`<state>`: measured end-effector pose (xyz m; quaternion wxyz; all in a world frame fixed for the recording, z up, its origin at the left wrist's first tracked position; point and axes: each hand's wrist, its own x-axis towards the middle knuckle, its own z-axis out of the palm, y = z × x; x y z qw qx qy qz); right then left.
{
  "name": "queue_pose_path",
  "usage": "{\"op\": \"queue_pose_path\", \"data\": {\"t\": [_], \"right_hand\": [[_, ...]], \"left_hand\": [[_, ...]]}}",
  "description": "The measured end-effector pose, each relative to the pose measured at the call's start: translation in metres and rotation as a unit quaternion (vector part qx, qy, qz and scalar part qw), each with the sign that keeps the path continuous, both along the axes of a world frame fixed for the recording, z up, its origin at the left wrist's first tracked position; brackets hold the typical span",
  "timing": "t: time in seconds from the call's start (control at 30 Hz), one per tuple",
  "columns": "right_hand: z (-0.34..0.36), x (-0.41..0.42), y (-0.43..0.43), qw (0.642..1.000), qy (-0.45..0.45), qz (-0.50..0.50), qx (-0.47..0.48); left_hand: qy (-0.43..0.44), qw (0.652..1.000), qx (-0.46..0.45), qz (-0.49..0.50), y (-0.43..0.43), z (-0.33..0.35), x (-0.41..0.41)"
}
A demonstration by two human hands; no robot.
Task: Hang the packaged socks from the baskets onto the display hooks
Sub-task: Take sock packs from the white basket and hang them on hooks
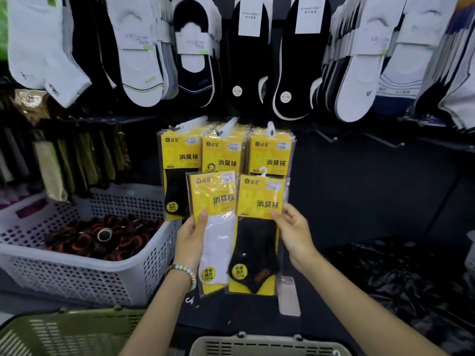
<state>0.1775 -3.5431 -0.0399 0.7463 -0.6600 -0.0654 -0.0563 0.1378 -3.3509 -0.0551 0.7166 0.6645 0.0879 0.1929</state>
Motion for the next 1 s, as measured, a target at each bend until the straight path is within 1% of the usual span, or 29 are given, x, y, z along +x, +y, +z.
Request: {"op": "queue_pose_path", "data": {"t": [0.13, 0.2, 0.33, 0.43, 0.67, 0.77, 1.0], "right_hand": [[0.029, 0.024, -0.02, 0.995, -0.045, -0.089, -0.007], [0.046, 0.035, -0.025, 0.992, -0.055, -0.109, -0.007], [0.069, 0.052, -0.021, 0.991, -0.083, -0.094, -0.038], [0.073, 0.06, -0.015, 0.991, -0.088, -0.073, -0.07], [0.059, 0.072, -0.01, 0.996, -0.023, -0.066, -0.053], [0.046, 0.075, -0.011, 0.994, 0.007, -0.101, -0.049], [0.003, 0.063, -0.024, 0.979, 0.075, -0.174, -0.08]], "left_hand": [[-0.008, 1.0, -0.018, 0.01, 0.005, 0.004, -0.002], [-0.005, 1.0, -0.027, 0.015, 0.006, 0.006, -0.004], [-0.007, 0.999, -0.033, 0.016, 0.006, 0.006, -0.003], [-0.01, 0.999, -0.031, 0.017, 0.007, 0.005, -0.003], [-0.005, 0.999, -0.042, 0.016, 0.009, 0.003, -0.001], [-0.003, 0.999, -0.033, 0.028, 0.009, 0.003, -0.002], [0.008, 0.999, -0.034, 0.016, 0.01, 0.004, -0.001]]}}
